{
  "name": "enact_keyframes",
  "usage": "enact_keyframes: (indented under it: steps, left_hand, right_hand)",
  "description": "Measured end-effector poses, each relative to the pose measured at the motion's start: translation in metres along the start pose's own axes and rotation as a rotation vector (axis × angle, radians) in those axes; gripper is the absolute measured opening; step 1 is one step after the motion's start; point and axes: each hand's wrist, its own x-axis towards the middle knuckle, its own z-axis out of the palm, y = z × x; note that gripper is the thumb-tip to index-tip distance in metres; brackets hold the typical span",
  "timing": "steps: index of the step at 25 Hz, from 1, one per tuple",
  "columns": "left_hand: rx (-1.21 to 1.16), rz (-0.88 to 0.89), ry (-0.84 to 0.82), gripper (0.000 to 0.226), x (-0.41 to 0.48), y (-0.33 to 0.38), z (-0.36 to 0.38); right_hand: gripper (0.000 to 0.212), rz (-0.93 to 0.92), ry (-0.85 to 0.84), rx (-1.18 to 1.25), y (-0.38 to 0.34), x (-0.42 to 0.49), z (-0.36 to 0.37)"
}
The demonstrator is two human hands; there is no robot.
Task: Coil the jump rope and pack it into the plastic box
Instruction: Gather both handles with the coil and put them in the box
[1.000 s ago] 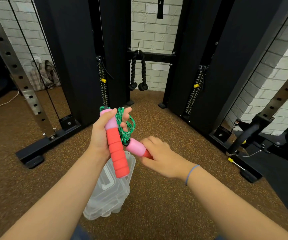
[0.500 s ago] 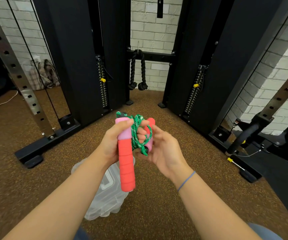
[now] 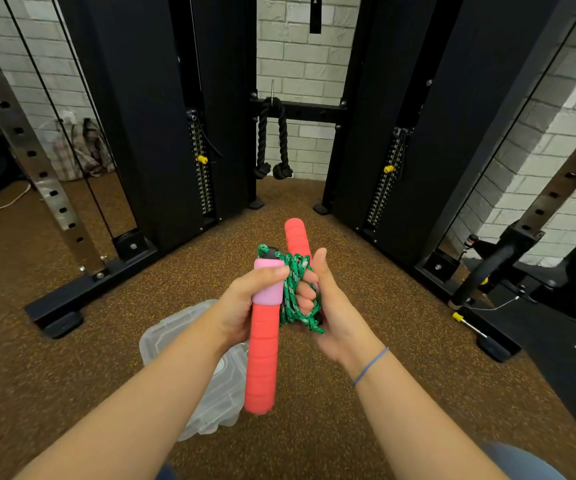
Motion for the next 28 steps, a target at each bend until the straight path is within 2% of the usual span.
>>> enact_keyframes:
  steps: [5,9,13,19,23,25,28]
  left_hand:
    - [-0.056,-0.003,0.069,0.051,0.004,-0.002,-0.004]
    - [0.034,-0.070,0.134,0.020,0.007,0.005,-0.004]
    - [0.122,-0.077,0.171,0.023,0.008,0.011,-0.003]
    - [0.262,-0.137,0.230,0.008,0.012,0.012,-0.009]
    - [0.318,-0.118,0.311,0.010,0.016,0.005,-0.010]
    - [0.317,-0.067,0.353,0.006,0.018,0.000,-0.010]
    - [0.306,-0.007,0.412,0.026,0.022,-0.008,-0.013]
  right_hand:
    - [0.030,-0.124,0.144,0.024,0.012,0.010,0.001]
    - [0.031,-0.181,0.198,0.030,0.015,0.010,0.002]
    - [0.029,-0.218,0.206,0.067,0.017,0.013,0.001]
    - [0.037,-0.294,0.329,-0.112,0.022,0.017,-0.001]
    - [0.049,-0.345,0.421,-0.271,0.028,0.022,-0.008]
    - [0.048,-0.373,0.431,-0.351,0.028,0.023,-0.010]
    - [0.039,-0.429,0.412,-0.414,0.028,0.024,-0.011]
